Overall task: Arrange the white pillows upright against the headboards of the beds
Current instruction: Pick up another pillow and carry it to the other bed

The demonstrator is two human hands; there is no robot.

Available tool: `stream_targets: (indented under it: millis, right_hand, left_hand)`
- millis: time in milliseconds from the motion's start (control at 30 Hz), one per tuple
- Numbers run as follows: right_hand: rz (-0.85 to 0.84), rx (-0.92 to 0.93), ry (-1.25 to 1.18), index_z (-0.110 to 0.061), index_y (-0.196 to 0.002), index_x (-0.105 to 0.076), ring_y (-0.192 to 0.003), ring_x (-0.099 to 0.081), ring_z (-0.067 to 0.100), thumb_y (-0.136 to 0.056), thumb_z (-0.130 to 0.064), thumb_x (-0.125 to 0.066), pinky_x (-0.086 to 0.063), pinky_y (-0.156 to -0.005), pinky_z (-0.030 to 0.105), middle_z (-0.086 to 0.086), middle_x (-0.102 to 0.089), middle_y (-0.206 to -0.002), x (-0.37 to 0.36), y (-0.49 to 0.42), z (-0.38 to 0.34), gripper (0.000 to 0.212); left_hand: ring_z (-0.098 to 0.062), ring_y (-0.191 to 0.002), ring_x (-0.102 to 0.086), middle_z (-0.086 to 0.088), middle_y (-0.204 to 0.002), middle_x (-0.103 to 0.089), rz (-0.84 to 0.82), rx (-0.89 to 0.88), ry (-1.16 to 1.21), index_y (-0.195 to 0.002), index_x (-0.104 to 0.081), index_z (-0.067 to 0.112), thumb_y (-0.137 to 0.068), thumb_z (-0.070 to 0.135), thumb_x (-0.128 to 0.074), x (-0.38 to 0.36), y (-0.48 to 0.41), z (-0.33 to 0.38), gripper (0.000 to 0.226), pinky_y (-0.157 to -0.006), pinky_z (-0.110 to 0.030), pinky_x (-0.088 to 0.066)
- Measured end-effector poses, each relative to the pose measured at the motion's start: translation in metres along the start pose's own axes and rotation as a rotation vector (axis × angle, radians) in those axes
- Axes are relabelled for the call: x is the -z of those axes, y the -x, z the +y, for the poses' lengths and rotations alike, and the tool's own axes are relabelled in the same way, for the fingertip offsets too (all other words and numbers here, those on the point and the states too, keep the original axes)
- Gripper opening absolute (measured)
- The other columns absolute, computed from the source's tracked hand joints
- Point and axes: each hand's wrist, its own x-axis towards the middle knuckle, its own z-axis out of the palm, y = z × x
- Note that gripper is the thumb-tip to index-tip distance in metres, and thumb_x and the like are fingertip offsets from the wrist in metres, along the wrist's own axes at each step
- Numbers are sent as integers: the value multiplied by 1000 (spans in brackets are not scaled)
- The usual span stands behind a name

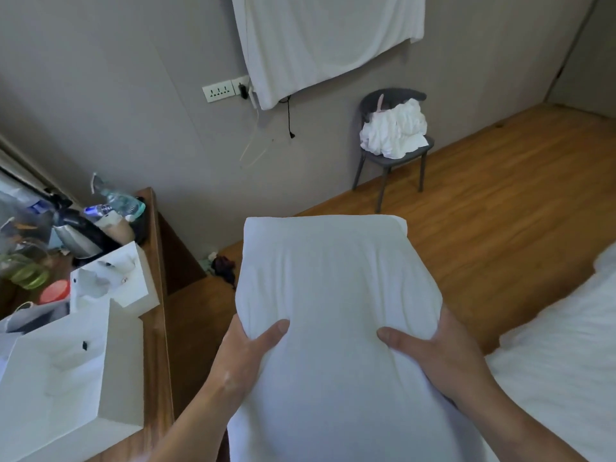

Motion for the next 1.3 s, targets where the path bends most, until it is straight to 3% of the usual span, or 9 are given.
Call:
stream_targets:
  millis: [100, 267, 400, 567, 767, 933, 1067, 1167, 1300]
  right_hand:
    - [26, -14, -11, -40, -123, -55, -96, -59, -5, -57, -47, -94, -47, -76, 25, -26, -66, -106, 9, -58, -16, 77]
    - [116, -54, -32, -41, -123, -54, -95, -60, -3, -58, -50, -92, -47, -77, 30, -26, -66, -107, 25, -131, -30, 76]
    - [212, -89, -71, -44, -117, -50, -91, -57, -5, -59, -48, -92, -45, -76, 29, -28, -62, -102, 36, -190, -36, 72]
    - [350, -136, -105, -44, -115, -50, -90, -57, -6, -62, -41, -93, -46, -78, 28, -28, -63, -100, 48, -270, -43, 68]
    - [532, -229, -31, -38, -126, -52, -98, -65, 4, -51, -59, -92, -54, -90, 40, -20, -68, -108, 73, -359, -61, 88]
    - [670, -264, 8, -38, -128, -55, -100, -69, 5, -49, -66, -88, -56, -92, 42, -19, -72, -110, 111, -409, -69, 90]
    - [773, -280, -15, -38, -127, -55, -101, -67, 3, -56, -55, -91, -53, -86, 33, -20, -71, -109, 152, -455, -66, 82]
    - [832, -290, -26, -39, -126, -52, -97, -63, -2, -59, -52, -91, -47, -79, 26, -23, -68, -108, 192, -495, -56, 79]
    - [878, -295, -32, -36, -132, -49, -93, -59, 1, -61, -50, -91, -44, -79, 28, -25, -62, -107, 266, -555, -45, 84]
  left_hand:
    - [-13, -105, -75, 17, -117, -76, -12, -16, -29, -130, -56, 43, -56, 62, -87, -19, -65, 23, 83, -88, -34, -60]
    - [-17, -118, -70, 15, -126, -73, -125, 1, -80, -139, -52, 42, -47, 74, -88, -51, -158, 54, 104, -102, -47, -55]
    - [-14, -118, -70, 17, -127, -72, -255, -12, -82, -138, -53, 45, -57, 66, -88, -84, -241, 74, 91, -103, -47, -53]
    - [-13, -117, -70, 19, -126, -72, -377, -27, -109, -138, -52, 46, -50, 68, -89, -132, -351, 103, 98, -101, -44, -54]
    - [-17, -115, -71, 13, -125, -74, -560, -21, -126, -142, -54, 39, -46, 67, -91, -200, -477, 144, 106, -103, -49, -54]
    - [-6, -128, -59, 22, -137, -63, -709, -45, -125, -148, -44, 45, -56, 60, -91, -280, -548, 176, 105, -112, -43, -43]
    - [6, -110, -57, 32, -114, -58, -768, -78, -148, -130, -42, 48, -66, 51, -90, -359, -593, 194, 79, -101, -27, -42]
    - [8, -107, -58, 38, -106, -54, -790, -112, -190, -118, -43, 52, -70, 44, -89, -426, -624, 207, 67, -77, -4, -43]
    - [11, -101, -60, 29, -110, -65, -849, -93, -213, -131, -50, 44, -57, 52, -91, -522, -672, 229, 86, -82, -16, -47]
